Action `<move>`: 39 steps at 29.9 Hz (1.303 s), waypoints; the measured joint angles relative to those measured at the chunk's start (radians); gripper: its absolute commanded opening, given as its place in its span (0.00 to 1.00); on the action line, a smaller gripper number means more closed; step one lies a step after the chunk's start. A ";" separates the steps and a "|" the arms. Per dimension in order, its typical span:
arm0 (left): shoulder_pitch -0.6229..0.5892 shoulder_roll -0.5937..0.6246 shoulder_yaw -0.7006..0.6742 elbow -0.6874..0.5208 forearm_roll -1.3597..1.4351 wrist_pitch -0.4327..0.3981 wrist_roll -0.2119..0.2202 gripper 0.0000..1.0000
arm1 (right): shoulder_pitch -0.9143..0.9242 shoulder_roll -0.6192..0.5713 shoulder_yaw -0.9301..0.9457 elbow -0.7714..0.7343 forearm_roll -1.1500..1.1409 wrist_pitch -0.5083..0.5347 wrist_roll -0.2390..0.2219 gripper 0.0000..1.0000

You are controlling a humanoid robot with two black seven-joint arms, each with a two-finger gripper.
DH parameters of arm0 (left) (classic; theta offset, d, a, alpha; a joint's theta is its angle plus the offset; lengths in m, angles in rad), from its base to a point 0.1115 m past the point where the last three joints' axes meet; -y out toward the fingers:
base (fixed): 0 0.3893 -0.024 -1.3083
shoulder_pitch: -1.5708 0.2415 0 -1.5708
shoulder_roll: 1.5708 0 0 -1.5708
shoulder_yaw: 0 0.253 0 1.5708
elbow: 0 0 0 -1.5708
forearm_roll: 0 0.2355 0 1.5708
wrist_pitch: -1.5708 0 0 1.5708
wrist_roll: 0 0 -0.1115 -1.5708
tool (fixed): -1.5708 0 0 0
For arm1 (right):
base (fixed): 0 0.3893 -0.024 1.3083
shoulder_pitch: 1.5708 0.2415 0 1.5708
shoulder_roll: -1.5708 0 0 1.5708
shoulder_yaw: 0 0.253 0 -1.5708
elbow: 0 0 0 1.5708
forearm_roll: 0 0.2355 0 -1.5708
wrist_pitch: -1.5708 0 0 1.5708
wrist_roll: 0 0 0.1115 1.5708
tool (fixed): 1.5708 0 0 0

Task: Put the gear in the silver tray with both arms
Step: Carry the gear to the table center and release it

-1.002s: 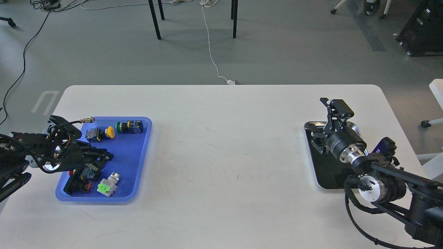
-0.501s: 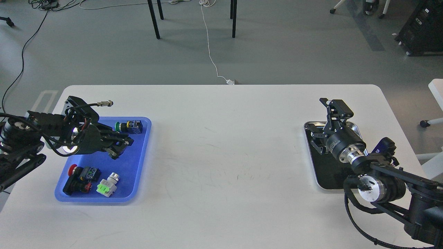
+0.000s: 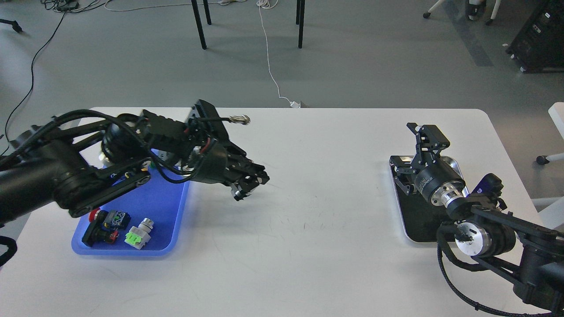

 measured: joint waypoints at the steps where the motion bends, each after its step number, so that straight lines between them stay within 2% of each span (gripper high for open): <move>1: -0.014 -0.040 0.023 0.022 0.000 0.000 0.000 0.20 | 0.000 0.000 0.000 0.000 0.000 0.000 0.000 0.97; 14: -0.119 -0.374 0.201 0.247 0.000 0.000 0.000 0.20 | -0.003 -0.002 0.003 -0.001 0.000 0.001 0.000 0.97; 25: -0.114 -0.396 0.242 0.271 0.000 0.000 0.000 0.24 | -0.003 -0.002 0.004 -0.001 0.000 0.001 0.000 0.97; 30: -0.107 -0.396 0.243 0.271 0.000 0.000 0.000 0.39 | -0.003 -0.004 0.004 -0.001 0.000 0.001 0.000 0.97; 34: -0.096 -0.396 0.243 0.269 0.000 0.000 0.000 0.55 | -0.003 -0.005 0.004 -0.001 0.000 0.001 0.000 0.97; 37: -0.088 -0.396 0.243 0.262 0.000 0.000 0.000 0.75 | -0.003 -0.005 0.004 -0.001 0.000 0.001 0.000 0.97; 39: -0.088 -0.396 0.240 0.254 0.000 0.000 0.000 0.79 | -0.003 -0.005 0.004 -0.001 0.000 0.001 0.000 0.97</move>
